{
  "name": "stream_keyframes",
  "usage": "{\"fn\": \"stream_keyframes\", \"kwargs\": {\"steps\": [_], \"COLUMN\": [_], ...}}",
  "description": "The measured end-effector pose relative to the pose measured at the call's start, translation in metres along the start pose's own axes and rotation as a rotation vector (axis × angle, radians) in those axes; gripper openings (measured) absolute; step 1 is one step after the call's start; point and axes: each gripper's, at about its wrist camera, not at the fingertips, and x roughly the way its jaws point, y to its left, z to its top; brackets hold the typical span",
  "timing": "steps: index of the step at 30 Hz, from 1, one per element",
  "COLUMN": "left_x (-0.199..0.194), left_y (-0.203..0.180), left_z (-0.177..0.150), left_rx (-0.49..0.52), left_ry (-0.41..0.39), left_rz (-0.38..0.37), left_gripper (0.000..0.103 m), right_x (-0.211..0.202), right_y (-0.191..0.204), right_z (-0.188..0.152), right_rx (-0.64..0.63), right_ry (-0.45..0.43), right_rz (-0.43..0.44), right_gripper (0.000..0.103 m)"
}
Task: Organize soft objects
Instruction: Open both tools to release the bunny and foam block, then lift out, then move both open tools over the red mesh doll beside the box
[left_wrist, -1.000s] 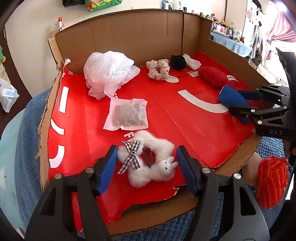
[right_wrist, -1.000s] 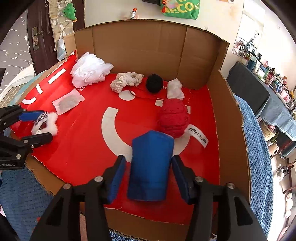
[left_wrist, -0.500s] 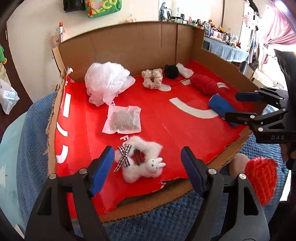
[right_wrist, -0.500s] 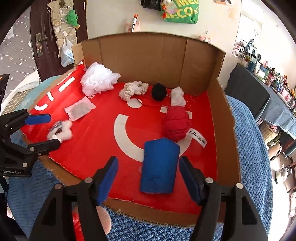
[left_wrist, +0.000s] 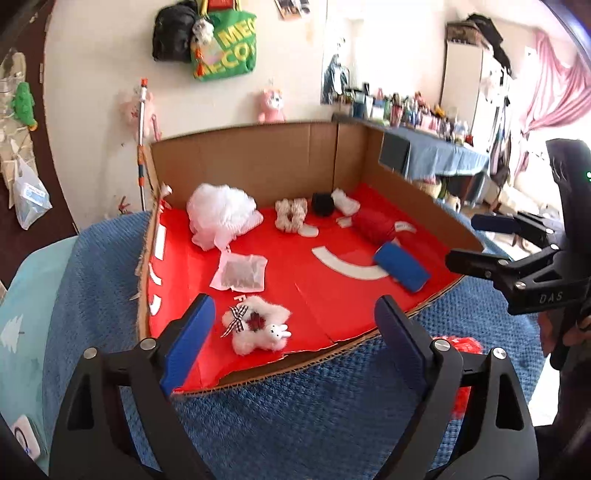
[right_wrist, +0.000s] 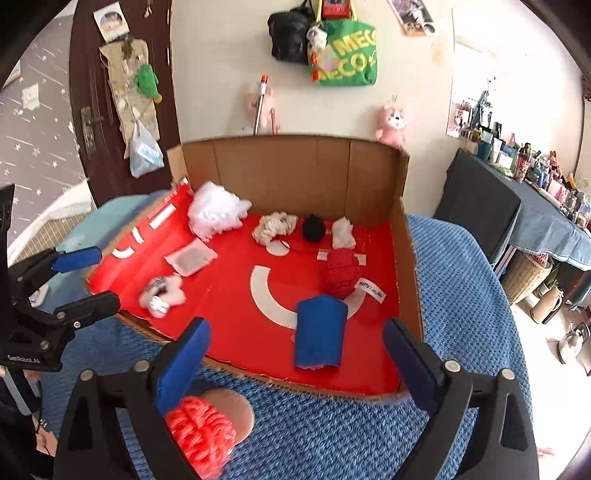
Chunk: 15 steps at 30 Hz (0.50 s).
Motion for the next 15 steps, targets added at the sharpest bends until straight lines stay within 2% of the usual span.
{"fn": "stream_keyframes", "kwargs": {"steps": [3, 6, 15], "left_x": [-0.015, -0.028, -0.053], "left_y": [-0.005, -0.009, -0.023], "left_z": [-0.004, -0.010, -0.039], "left_rx": [-0.013, -0.029, -0.070], "left_ry": [-0.041, -0.070, -0.141], "left_rz": [0.006, 0.012, 0.074], "left_gripper": [0.095, 0.095, 0.096], "right_x": [-0.016, -0.031, -0.061], "right_y": [0.002, 0.005, 0.014], "right_z": [-0.004, -0.010, -0.044], "right_rx": [0.013, 0.019, 0.044], "right_ry": [-0.043, -0.081, -0.162], "right_rz": [-0.003, -0.013, -0.043], "right_gripper": [0.100, 0.103, 0.103]}}
